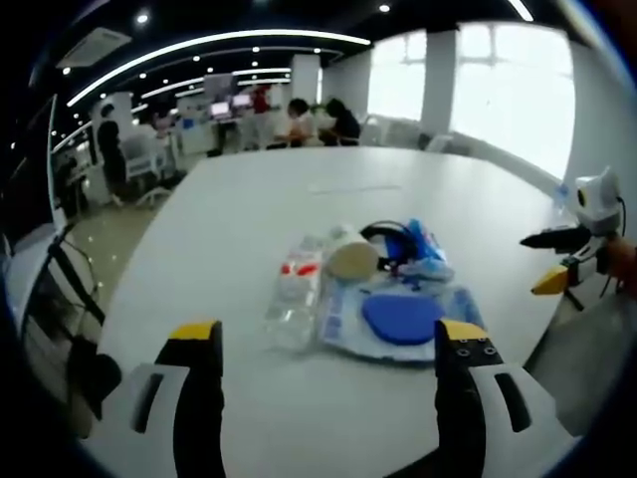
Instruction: Arrange the tabletop items into an orderly group along one side of the table until the central work area is clear of visible clutter.
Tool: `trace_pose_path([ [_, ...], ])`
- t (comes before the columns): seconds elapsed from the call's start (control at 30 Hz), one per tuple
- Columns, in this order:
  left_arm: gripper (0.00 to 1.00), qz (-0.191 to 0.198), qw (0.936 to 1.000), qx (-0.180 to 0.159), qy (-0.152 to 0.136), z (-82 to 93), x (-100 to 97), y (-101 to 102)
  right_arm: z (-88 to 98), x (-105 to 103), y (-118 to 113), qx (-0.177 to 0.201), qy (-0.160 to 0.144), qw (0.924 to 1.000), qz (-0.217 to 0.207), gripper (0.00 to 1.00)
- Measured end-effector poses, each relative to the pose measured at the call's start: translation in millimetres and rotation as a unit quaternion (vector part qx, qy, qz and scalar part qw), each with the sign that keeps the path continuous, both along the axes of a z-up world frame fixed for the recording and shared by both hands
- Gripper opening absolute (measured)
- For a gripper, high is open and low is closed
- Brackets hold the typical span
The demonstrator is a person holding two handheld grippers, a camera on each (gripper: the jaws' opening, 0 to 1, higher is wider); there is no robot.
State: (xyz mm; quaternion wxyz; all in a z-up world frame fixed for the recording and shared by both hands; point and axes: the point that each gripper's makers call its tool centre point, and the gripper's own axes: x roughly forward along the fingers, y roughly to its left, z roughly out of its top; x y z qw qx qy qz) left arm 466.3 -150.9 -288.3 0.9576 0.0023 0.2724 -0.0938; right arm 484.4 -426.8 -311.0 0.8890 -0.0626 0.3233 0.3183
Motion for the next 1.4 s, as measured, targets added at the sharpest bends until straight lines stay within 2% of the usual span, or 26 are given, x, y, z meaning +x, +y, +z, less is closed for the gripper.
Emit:
trace_pose_path([
  [0.2, 0.85, -0.001, 1.0, -0.001, 0.003, -1.0, -0.9, -0.4, -4.5, -2.4, -0.2, -0.014, 0.005, 0.9999, 0.006, 0.99],
  [0.9, 0.84, 0.006, 1.0, 0.0, -0.002, 2.2, -0.5, 2.6, -2.1, -4.5, 4.9, -0.001, 0.008, 0.9999, 0.014, 0.99],
  [1.4, 0.84, 0.003, 0.9999, -0.003, 0.014, -1.4, 2.9, 3.9, -1.7, -3.9, 3.7, 0.001, 0.009, 0.9999, 0.012, 0.99],
])
